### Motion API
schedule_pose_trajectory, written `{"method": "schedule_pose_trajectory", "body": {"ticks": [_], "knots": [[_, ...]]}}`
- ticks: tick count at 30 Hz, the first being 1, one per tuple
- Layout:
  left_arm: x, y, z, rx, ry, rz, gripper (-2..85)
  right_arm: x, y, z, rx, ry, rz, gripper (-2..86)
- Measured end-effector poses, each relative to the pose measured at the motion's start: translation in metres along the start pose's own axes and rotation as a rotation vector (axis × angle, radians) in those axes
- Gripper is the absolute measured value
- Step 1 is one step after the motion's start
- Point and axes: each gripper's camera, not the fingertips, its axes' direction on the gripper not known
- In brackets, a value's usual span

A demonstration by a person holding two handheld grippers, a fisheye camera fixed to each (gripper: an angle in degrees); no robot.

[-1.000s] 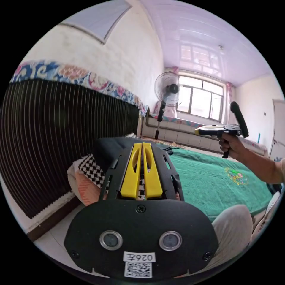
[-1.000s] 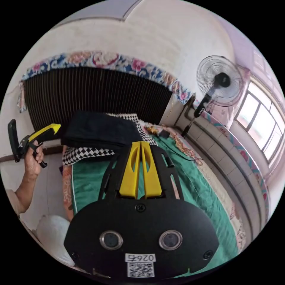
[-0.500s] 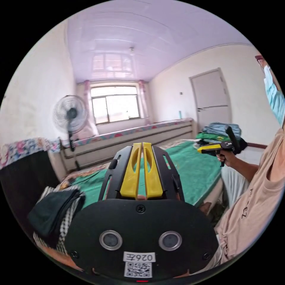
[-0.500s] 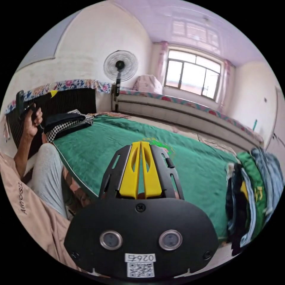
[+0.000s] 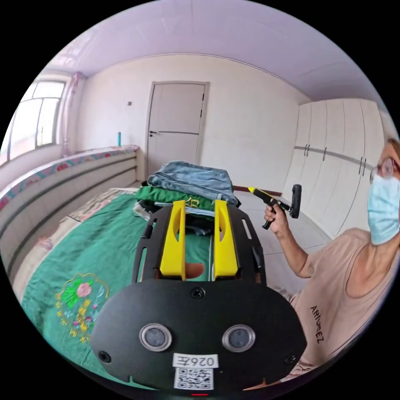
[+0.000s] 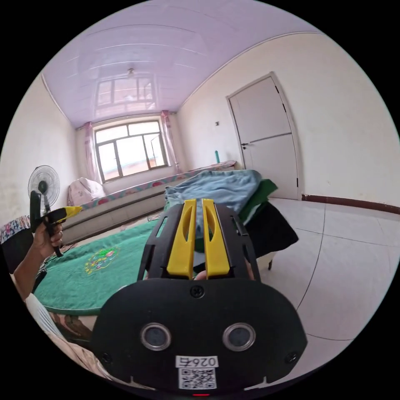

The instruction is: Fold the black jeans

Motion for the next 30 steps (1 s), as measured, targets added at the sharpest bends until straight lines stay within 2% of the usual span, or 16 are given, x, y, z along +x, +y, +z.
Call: {"method": "schedule_pose_trajectory", "body": {"ticks": [2, 5, 11, 20, 26, 30], "knots": [[-0.053, -0.017, 0.110, -0.040, 0.105, -0.055, 12.7, 0.061, 0.009, 0.015, -0.022, 0.040, 0.028, 3.1], [-0.106, -0.031, 0.239, -0.120, 0.170, -0.093, 13.5, 0.123, 0.015, 0.046, -0.064, 0.076, 0.032, 4.5], [-0.187, -0.036, 0.432, -0.134, 0.122, -0.160, 21.5, 0.219, 0.023, 0.111, -0.095, 0.139, 0.043, 7.4], [-0.277, -0.007, 0.627, -0.132, 0.091, -0.300, 21.9, 0.330, 0.034, 0.204, -0.200, 0.068, 0.131, 8.1], [-0.296, 0.022, 0.715, -0.227, 0.009, -0.272, 20.8, 0.347, 0.050, 0.200, -0.104, -0.038, 0.093, 9.1], [-0.298, 0.043, 0.750, -0.293, -0.032, -0.239, 19.9, 0.367, 0.046, 0.220, -0.144, -0.121, 0.119, 8.3]]}}
